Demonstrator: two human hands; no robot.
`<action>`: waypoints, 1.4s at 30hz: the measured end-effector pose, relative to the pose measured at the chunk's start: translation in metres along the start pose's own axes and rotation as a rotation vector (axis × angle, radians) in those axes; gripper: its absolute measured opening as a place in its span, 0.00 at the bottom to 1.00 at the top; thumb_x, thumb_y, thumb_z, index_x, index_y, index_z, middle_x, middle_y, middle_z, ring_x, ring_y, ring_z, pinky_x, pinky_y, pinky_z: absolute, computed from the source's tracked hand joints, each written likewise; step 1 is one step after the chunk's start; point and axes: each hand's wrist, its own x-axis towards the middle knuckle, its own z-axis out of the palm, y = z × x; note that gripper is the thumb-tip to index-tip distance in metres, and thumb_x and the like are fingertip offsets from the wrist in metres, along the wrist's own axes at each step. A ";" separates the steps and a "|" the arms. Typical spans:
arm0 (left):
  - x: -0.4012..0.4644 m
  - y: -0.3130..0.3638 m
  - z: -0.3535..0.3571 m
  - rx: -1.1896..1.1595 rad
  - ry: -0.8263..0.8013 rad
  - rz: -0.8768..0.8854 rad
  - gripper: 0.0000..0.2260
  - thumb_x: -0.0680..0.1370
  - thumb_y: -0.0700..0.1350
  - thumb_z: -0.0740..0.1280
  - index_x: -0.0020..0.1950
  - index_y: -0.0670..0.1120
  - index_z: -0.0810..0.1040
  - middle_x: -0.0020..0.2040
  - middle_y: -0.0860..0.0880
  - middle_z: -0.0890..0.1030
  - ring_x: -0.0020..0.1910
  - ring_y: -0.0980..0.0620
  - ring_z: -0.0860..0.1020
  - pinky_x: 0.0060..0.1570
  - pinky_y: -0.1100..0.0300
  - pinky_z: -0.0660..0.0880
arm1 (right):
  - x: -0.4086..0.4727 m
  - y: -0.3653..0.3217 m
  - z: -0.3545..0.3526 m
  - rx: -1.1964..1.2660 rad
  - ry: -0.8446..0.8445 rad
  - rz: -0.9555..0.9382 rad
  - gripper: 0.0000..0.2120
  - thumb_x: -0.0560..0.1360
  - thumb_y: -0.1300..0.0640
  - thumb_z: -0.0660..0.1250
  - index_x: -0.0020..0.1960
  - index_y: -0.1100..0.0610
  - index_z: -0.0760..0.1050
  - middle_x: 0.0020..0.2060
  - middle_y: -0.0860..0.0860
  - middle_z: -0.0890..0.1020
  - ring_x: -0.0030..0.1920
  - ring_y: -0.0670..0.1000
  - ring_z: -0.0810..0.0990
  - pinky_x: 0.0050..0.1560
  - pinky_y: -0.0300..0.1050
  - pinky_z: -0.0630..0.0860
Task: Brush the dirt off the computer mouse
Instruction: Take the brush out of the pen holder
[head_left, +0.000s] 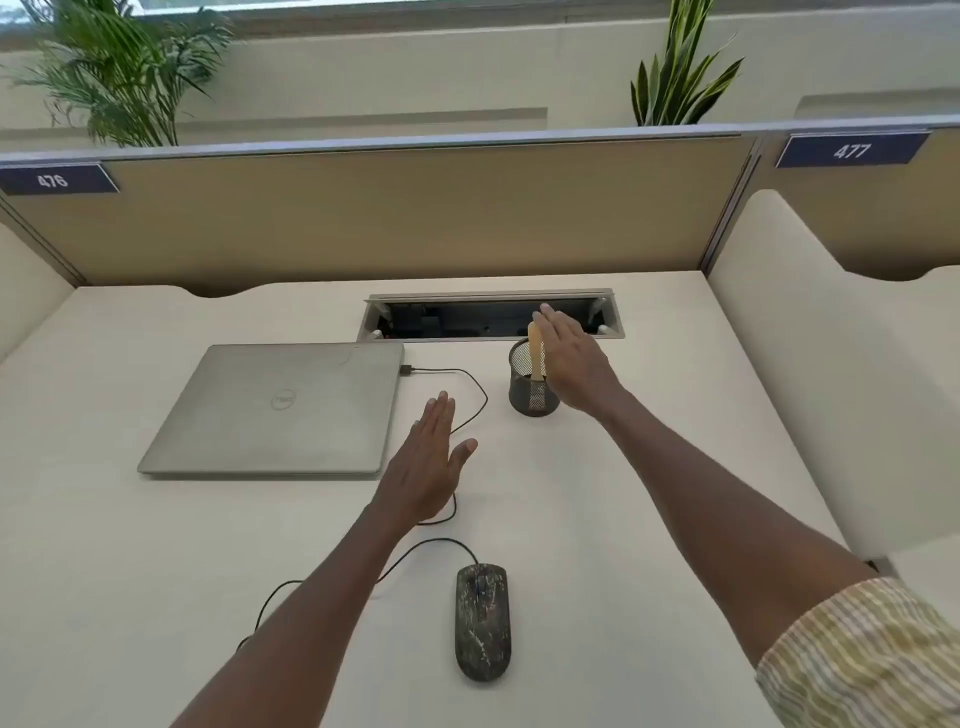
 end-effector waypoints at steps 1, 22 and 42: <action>0.000 -0.002 0.001 -0.003 0.008 -0.003 0.31 0.88 0.54 0.55 0.85 0.43 0.47 0.86 0.49 0.46 0.85 0.53 0.43 0.82 0.57 0.44 | 0.008 0.000 0.000 -0.037 -0.048 0.002 0.32 0.79 0.68 0.57 0.81 0.62 0.50 0.81 0.58 0.53 0.81 0.57 0.53 0.79 0.50 0.54; -0.030 -0.016 0.005 -0.068 0.038 -0.070 0.31 0.87 0.56 0.55 0.85 0.45 0.48 0.86 0.52 0.47 0.84 0.58 0.44 0.78 0.65 0.44 | 0.018 -0.015 -0.014 0.379 0.019 0.221 0.12 0.80 0.64 0.59 0.56 0.62 0.80 0.49 0.60 0.84 0.49 0.62 0.80 0.51 0.57 0.78; -0.108 0.009 0.037 -0.214 0.001 -0.090 0.42 0.80 0.67 0.62 0.86 0.47 0.50 0.85 0.52 0.54 0.84 0.55 0.51 0.79 0.60 0.50 | -0.072 -0.034 -0.097 0.524 0.467 0.212 0.04 0.77 0.65 0.66 0.48 0.64 0.79 0.42 0.57 0.85 0.46 0.60 0.83 0.53 0.55 0.79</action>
